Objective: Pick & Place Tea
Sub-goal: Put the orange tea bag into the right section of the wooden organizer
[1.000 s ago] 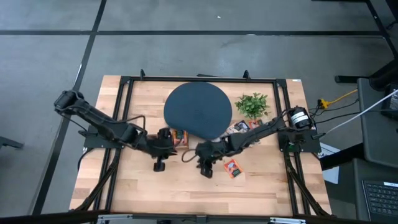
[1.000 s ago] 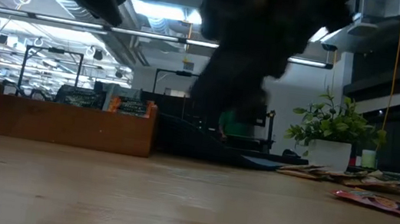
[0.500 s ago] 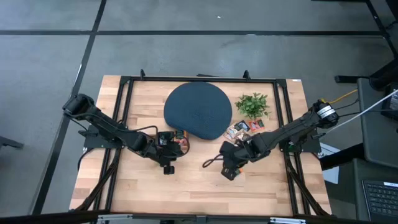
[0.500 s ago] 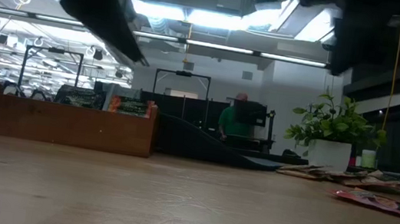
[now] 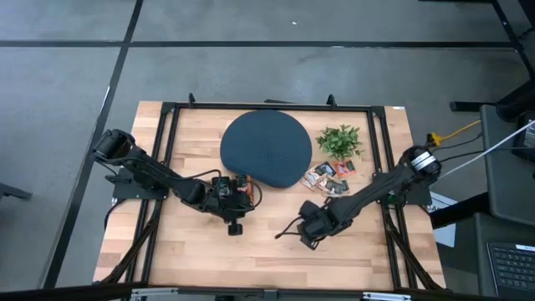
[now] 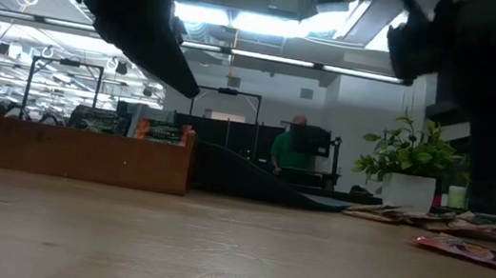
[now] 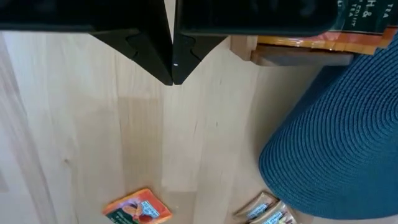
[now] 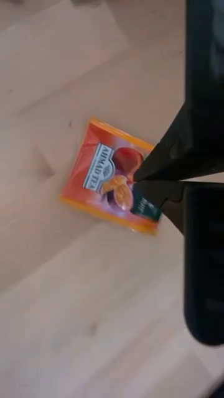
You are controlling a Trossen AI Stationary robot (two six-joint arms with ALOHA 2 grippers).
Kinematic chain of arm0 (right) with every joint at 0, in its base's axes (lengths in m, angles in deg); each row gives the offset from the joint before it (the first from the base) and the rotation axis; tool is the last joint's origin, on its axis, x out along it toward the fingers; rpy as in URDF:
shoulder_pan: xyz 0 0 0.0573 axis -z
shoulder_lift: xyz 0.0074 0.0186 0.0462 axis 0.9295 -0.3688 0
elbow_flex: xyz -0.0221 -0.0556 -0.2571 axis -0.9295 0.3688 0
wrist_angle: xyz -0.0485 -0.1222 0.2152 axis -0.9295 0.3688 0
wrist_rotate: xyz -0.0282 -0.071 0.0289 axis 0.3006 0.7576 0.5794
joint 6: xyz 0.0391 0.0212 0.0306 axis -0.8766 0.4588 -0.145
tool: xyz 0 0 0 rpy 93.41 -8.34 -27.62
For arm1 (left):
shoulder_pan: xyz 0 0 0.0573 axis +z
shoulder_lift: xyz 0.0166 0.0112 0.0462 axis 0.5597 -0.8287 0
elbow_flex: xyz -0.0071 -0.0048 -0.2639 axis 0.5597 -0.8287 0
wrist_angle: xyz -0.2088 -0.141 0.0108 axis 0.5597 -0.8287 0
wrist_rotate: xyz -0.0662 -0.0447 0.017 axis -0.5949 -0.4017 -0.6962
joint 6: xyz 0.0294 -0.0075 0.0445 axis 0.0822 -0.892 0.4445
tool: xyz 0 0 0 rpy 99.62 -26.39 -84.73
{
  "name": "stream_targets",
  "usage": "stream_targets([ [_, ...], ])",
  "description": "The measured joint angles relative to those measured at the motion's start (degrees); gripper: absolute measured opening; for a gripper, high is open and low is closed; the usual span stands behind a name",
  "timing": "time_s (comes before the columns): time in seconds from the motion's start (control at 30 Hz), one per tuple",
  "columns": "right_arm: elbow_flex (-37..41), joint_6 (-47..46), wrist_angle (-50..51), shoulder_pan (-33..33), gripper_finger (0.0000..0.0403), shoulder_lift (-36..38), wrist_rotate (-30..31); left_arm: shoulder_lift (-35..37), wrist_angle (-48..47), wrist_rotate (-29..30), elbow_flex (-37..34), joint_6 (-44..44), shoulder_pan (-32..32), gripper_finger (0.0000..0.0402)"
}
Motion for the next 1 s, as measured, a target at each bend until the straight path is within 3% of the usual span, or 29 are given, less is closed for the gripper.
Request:
stream_targets([
  [0.53,-0.1,-1.8,-4.7,0.3,0.0008,-8.4,-0.7,0.0,2.7,0.0,0.0,0.4,-0.4,0.0003],
  [0.8,-0.2,8.6,-18.4,1.3,0.0009,-9.9,2.4,0.0,5.5,0.0,0.0,0.5,-0.4,0.0002],
  [1.0,0.1,23.4,-31.7,3.0,0.0009,-10.4,3.6,0.0,6.8,0.1,0.0,0.4,-0.4,0.0003],
])
